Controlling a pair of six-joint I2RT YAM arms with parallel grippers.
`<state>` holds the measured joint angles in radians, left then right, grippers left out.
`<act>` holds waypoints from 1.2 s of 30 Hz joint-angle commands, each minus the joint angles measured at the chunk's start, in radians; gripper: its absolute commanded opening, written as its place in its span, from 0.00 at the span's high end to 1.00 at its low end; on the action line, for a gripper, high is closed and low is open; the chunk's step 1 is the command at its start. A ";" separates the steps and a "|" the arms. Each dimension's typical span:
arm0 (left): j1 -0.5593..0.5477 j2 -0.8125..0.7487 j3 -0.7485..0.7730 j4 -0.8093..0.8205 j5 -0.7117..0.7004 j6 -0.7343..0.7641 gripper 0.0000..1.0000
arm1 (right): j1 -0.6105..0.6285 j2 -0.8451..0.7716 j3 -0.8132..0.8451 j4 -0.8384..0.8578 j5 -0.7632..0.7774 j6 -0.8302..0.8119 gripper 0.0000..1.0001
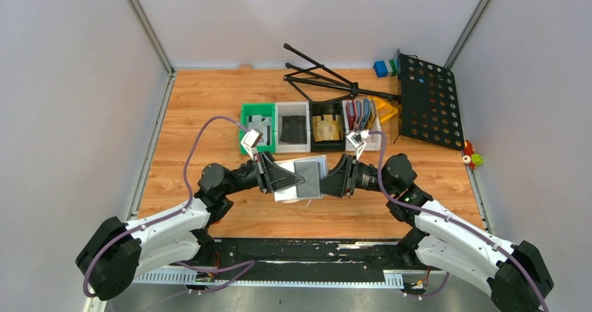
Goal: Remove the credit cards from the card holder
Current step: Remove the credit card from the card holder.
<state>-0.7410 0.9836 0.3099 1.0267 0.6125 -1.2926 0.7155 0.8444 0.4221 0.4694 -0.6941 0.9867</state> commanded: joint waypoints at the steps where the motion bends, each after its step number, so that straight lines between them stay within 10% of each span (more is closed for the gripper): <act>1: -0.015 -0.013 0.048 -0.049 -0.001 0.052 1.00 | 0.022 0.017 0.041 0.077 -0.019 0.014 0.64; 8: -0.015 -0.089 0.089 -0.425 -0.099 0.221 0.50 | 0.025 -0.008 0.138 -0.296 0.107 -0.138 0.98; 12: -0.017 -0.129 0.111 -0.681 -0.243 0.325 0.29 | 0.025 0.011 0.171 -0.504 0.223 -0.203 1.00; 36: -0.066 0.149 0.120 -0.563 -0.312 0.359 0.25 | 0.248 0.316 0.421 -0.873 0.802 -0.329 1.00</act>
<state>-0.7990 1.1400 0.3862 0.4232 0.3283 -0.9653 0.9550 1.1736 0.7933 -0.3847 -0.0021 0.6804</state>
